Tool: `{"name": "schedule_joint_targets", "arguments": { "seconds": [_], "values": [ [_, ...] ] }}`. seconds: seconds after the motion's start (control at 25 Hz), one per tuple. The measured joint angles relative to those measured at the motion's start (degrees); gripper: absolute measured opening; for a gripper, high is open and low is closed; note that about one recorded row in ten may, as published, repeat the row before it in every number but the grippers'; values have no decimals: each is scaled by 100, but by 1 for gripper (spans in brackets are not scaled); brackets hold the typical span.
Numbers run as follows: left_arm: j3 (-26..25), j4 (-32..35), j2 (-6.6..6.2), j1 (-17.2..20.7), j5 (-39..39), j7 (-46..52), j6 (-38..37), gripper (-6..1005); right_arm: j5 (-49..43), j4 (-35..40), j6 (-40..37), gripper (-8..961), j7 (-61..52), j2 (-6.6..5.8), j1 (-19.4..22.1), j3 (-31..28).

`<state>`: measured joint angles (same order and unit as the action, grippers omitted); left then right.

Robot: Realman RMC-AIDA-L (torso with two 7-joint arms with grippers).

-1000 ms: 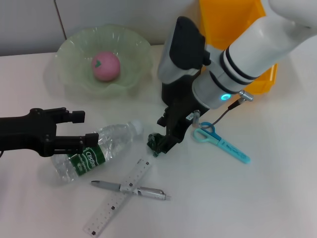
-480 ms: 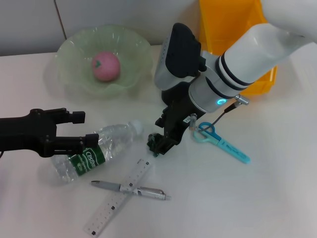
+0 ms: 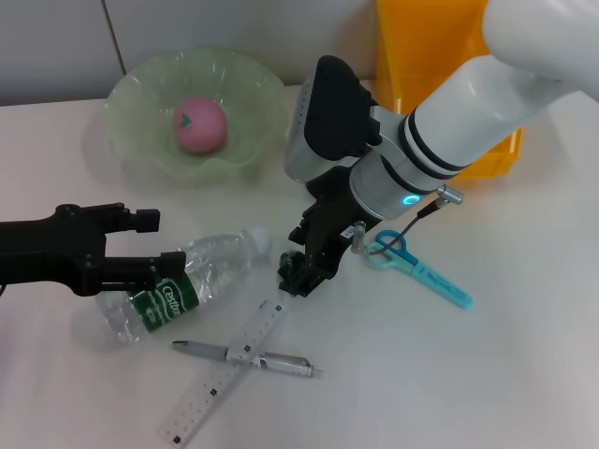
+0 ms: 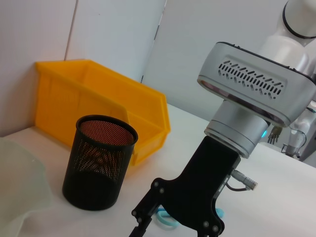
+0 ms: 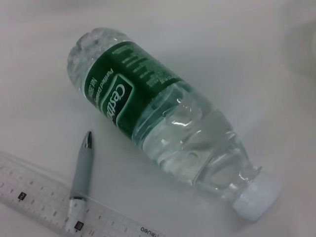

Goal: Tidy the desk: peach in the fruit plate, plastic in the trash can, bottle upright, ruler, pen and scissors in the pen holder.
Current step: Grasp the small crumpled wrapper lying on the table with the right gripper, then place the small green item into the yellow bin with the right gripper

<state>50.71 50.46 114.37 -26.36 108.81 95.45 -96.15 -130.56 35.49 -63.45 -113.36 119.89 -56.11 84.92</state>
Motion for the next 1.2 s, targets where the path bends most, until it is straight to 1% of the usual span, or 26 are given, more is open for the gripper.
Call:
{"name": "schedule_joint_targets", "arguments": {
  "seconds": [0.36, 0.56, 0.72, 0.8, 0.84, 0.88, 1.0, 1.04, 1.08, 1.2],
  "values": [
    [0, 21, -1, 0, 0, 32, 0, 841, 127, -189, 162, 653, 46, -1, -45, 123],
    [0, 25, 3, 0, 0, 40, 0, 841, 161, -207, 191, 594, 50, -1, -48, 130],
    [0, 25, 3, 0, -2, 45, 0, 841, 191, -181, 196, 525, 22, -3, -8, 97],
    [0, 25, 2, 3, -5, 48, 0, 841, 237, -124, 98, 496, -16, -22, 7, 59],
    [0, 25, 2, 5, -7, 49, 0, 841, 254, 3, -67, 484, -88, -46, 45, -32],
    [0, 25, 2, 5, -7, 49, 0, 841, 254, 3, -67, 472, -88, -46, 45, -32],
    [0, 25, 0, 7, -6, 51, 0, 841, 181, 428, -448, 436, -225, -69, 221, -350],
    [0, 25, 0, 8, -6, 51, -1, 841, 19, 794, -705, 424, -332, -81, 387, -628],
    [0, 25, 0, 8, -6, 51, -1, 841, 19, 794, -705, 412, -332, -81, 387, -628],
    [0, 24, 1, 9, -5, 52, -4, 842, -313, 1405, -1031, 376, -501, -87, 670, -1056]
  ]
}}
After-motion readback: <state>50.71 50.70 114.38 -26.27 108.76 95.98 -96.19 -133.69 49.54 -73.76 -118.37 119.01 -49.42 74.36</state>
